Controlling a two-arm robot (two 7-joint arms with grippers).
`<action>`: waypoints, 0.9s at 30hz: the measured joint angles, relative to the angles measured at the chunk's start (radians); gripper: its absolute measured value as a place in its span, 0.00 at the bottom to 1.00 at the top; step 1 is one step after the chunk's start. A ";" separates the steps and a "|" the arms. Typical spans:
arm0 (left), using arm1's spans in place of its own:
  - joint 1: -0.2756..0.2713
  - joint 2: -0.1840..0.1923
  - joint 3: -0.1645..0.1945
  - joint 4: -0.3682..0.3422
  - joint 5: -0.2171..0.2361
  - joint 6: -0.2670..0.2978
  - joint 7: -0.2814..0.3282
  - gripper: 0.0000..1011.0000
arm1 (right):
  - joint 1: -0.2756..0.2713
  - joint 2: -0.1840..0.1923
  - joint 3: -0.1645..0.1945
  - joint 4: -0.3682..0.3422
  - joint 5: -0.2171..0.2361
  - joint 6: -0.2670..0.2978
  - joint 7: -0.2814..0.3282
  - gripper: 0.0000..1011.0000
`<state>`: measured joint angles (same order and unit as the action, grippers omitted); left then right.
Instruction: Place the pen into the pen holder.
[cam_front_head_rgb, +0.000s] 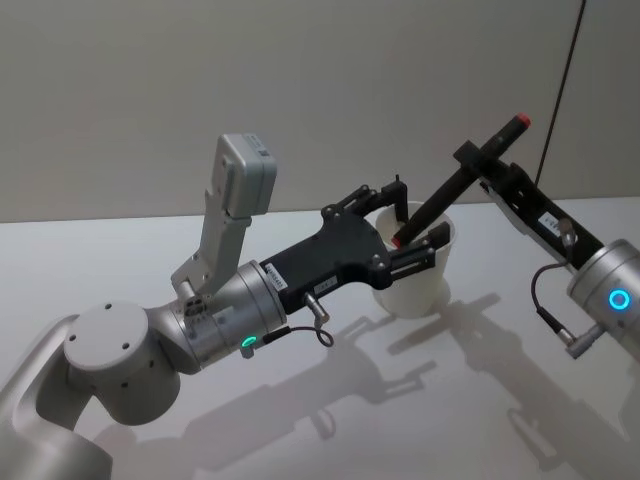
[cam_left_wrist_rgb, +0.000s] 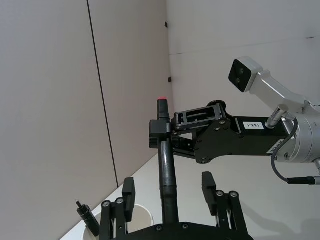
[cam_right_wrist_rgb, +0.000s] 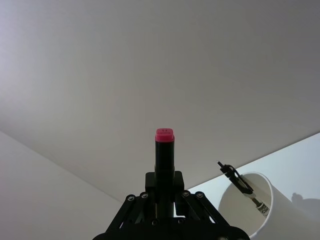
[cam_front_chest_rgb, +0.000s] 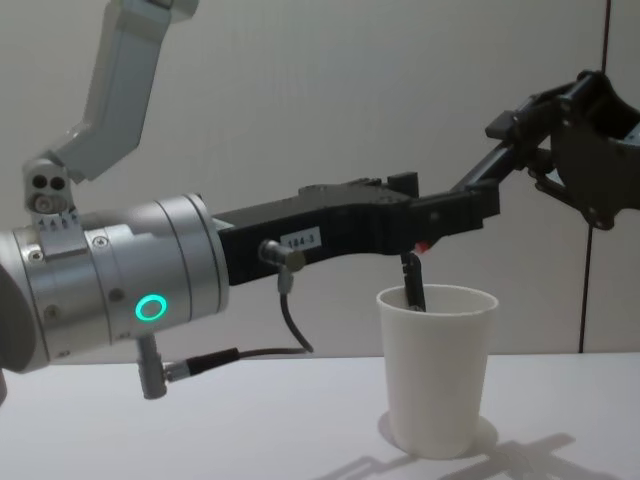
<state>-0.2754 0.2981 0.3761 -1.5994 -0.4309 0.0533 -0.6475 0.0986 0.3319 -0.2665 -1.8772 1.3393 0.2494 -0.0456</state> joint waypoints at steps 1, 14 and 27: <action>0.000 0.000 0.000 0.000 0.000 0.000 0.000 0.82 | 0.000 0.000 0.000 0.000 0.000 0.000 0.000 0.19; 0.000 0.000 0.000 0.000 0.001 0.000 0.000 0.99 | 0.004 0.009 -0.008 -0.001 -0.064 -0.019 0.009 0.19; 0.000 0.000 0.000 0.000 0.001 0.000 0.000 0.99 | 0.014 0.022 -0.022 0.003 -0.245 -0.079 0.022 0.19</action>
<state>-0.2754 0.2982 0.3761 -1.5993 -0.4303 0.0533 -0.6475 0.1126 0.3537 -0.2882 -1.8741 1.0947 0.1700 -0.0237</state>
